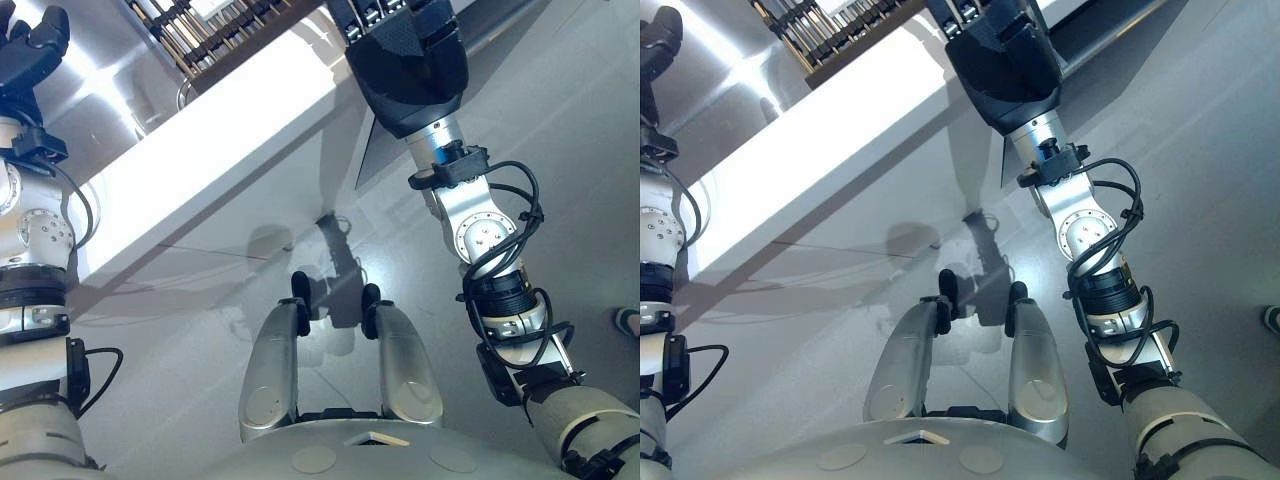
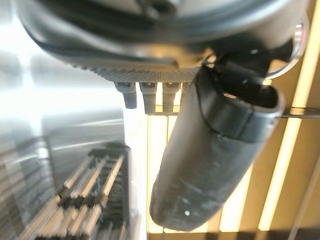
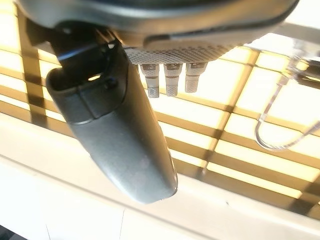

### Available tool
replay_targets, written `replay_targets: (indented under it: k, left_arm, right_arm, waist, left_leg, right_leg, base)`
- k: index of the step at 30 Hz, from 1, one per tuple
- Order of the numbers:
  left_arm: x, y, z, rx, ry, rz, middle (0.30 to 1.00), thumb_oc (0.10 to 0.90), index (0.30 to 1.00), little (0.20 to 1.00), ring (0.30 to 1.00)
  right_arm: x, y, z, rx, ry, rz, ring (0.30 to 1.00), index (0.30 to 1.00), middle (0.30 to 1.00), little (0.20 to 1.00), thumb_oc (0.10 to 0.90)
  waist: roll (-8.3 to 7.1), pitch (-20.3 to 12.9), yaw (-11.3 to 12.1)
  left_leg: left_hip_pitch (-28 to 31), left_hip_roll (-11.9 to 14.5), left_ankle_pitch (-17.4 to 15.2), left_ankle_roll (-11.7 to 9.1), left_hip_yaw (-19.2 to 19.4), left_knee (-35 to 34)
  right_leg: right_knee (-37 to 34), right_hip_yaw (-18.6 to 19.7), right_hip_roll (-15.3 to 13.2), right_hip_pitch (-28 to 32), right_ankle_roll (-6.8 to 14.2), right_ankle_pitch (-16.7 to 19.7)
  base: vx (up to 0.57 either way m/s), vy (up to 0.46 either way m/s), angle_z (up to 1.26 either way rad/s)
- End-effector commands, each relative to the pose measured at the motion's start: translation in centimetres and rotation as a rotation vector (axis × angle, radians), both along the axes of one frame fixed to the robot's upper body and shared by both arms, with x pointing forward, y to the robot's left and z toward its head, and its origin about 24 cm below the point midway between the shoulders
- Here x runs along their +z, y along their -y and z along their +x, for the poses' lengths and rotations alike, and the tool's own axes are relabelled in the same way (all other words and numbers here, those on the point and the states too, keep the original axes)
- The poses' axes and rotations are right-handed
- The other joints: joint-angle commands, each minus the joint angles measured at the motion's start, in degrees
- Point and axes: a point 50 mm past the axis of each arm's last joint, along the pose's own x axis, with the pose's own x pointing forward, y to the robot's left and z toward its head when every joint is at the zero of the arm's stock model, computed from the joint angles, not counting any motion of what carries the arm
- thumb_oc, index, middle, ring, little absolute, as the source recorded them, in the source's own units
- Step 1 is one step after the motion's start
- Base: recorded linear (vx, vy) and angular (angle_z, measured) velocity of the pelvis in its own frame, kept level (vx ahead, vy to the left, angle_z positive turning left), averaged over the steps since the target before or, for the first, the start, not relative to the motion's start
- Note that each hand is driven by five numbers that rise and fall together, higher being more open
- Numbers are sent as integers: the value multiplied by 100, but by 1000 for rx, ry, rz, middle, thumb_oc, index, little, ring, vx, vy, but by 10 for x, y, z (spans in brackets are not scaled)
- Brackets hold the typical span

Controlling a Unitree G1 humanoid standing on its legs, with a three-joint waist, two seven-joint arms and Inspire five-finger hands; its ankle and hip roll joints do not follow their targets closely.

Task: Pick up plates and place into dishwasher.

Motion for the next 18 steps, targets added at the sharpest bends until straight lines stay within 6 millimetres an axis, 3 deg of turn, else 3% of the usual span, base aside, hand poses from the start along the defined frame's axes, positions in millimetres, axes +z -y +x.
replay_targets:
  k: [1, 4, 6, 7, 8, 9, 13, 17, 18]
  left_arm:
    - [-25, -12, -22, 49, 75, -29, 900, 800, 900, 900, 900]
    - [-55, -15, -42, 46, 46, -48, 900, 800, 900, 900, 900]
    - [-83, -9, -56, 31, 5, -69, 900, 800, 900, 900, 900]
    - [-84, -8, -57, 32, 2, -70, 900, 800, 900, 900, 900]
    - [-91, -6, -59, 24, -8, -80, 900, 800, 900, 900, 900]
    - [-104, -1, -63, 10, -42, -96, 900, 800, 900, 900, 900]
    - [-119, 4, -62, -3, -84, -123, 900, 800, 900, 900, 900]
    - [-125, 9, -58, -23, -103, -151, 900, 800, 900, 900, 900]
    - [-128, 11, -55, -44, -114, -163, 900, 800, 900, 900, 900]
  right_arm:
    - [-24, 38, -4, -230, 7, 24, 900, 900, 900, 900, 800]
    - [-97, 73, -19, -417, -187, -91, 900, 900, 900, 900, 800]
    - [-159, 92, -45, -544, -383, -214, 900, 900, 900, 900, 800]
    - [-161, 92, -46, -548, -393, -221, 900, 900, 900, 900, 800]
    - [-177, 98, -53, -583, -453, -249, 900, 900, 900, 900, 800]
    - [-208, 111, -70, -675, -577, -328, 900, 900, 900, 900, 800]
    - [-247, 138, -99, -870, -791, -485, 900, 900, 900, 900, 800]
    - [-277, 147, -118, -903, -976, -719, 900, 900, 900, 900, 800]
    - [-295, 156, -134, -891, -1062, -905, 900, 900, 900, 900, 800]
  waist:
    - [-246, -198, -55]
    - [-346, -465, -115]
    - [-443, -767, -168]
    - [-439, -787, -169]
    - [-461, -868, -188]
    - [-480, -1100, -225]
    - [-435, -1342, -286]
    - [-396, -1464, -317]
    - [-390, -1529, -289]
  left_leg:
    - [883, -243, -253, -250, 362, -920]
    - [1361, -236, -147, -241, 345, -1361]
    - [1855, -242, -68, -210, 316, -1801]
    - [1879, -232, -14, -210, 319, -1860]
    - [2024, -228, 2, -204, 308, -1986]
    - [2305, -203, 53, -204, 285, -2244]
    - [2720, -149, 160, -234, 221, -2632]
    - [2965, -143, 225, -270, 169, -2878]
    - [3024, -159, 228, -289, 137, -2934]
  right_leg:
    - [-410, 111, 254, 207, 153, 184]
    - [-838, 160, 308, 668, 216, 247]
    - [-1299, 183, 336, 1182, 310, 325]
    - [-1373, 184, 350, 1213, 307, 389]
    - [-1493, 184, 353, 1360, 328, 408]
    - [-1749, 189, 377, 1663, 371, 473]
    - [-2026, 130, 417, 2064, 400, 551]
    - [-2272, 78, 438, 2316, 419, 647]
    - [-2412, 30, 437, 2405, 429, 695]
  base:
    - [27, 0, 5]
    - [48, -6, -18]
    - [66, -9, -18]
    - [46, 7, -8]
    - [40, 16, -9]
    - [55, 27, -6]
    - [-16, 22, -1]
    - [-71, 28, -3]
    - [-101, 10, -1]
